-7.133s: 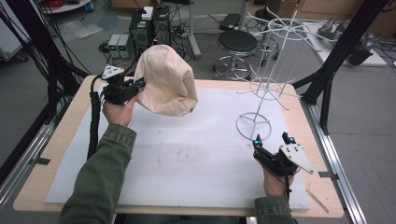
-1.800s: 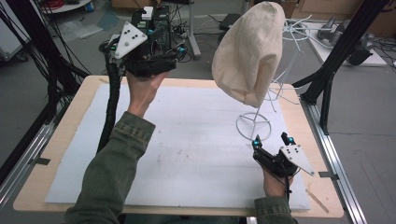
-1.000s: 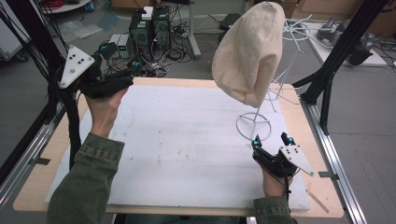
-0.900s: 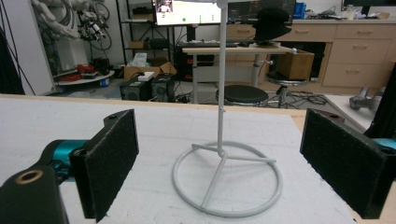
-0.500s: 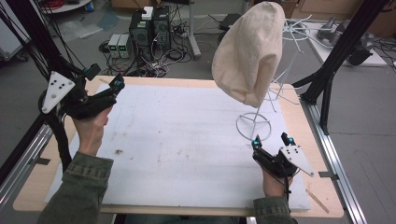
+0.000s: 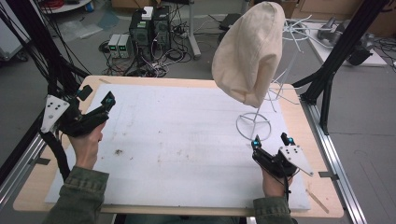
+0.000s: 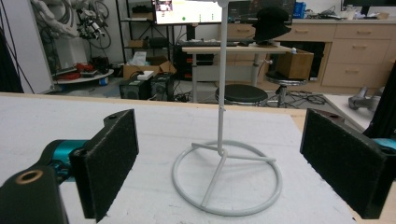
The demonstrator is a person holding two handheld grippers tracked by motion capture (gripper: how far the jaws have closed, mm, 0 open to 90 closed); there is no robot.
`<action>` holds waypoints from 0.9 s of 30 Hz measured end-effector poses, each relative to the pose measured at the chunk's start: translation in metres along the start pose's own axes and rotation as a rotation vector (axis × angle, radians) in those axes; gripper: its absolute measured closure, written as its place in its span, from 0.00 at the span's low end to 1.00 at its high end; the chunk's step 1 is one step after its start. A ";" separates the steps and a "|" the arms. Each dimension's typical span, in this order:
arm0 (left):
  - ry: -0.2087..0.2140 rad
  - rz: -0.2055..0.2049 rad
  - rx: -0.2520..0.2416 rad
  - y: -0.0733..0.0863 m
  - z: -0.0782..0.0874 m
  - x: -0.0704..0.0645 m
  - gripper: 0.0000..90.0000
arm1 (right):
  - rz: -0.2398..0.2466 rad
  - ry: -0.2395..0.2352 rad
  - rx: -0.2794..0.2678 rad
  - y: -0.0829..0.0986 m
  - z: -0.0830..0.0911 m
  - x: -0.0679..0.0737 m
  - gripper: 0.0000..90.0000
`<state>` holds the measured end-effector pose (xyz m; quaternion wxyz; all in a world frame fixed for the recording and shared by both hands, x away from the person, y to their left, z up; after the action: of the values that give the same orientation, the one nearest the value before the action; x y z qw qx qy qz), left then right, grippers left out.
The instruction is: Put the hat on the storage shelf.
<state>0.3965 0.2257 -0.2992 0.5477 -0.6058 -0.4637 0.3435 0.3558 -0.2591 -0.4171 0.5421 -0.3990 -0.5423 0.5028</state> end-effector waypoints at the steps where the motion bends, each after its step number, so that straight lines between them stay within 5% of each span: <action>1: -0.005 -0.008 0.004 0.003 0.002 0.001 0.24 | 0.001 0.000 -0.001 0.000 0.000 0.000 0.12; 19: -0.097 -0.017 0.109 0.077 0.043 0.017 0.24 | 0.000 0.003 -0.008 -0.001 0.001 0.000 0.12; 27: -0.131 -0.041 0.129 0.095 0.054 0.025 0.24 | -0.012 0.002 -0.006 -0.001 0.002 0.000 0.12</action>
<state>0.3729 0.2709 -0.3995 0.5610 -0.5359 -0.4877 0.4003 0.3543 -0.2595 -0.4160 0.5444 -0.3980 -0.5455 0.4976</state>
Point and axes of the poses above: each handheld gripper's, and its own axes: z roughly backward along the jaws, y roughly out of its underside, x roughly to its left, the point moved 10 cm from there along -z, roughly forward along the jaws, and after that the axes turned 10 degrees about -z, right-handed, at the moved point
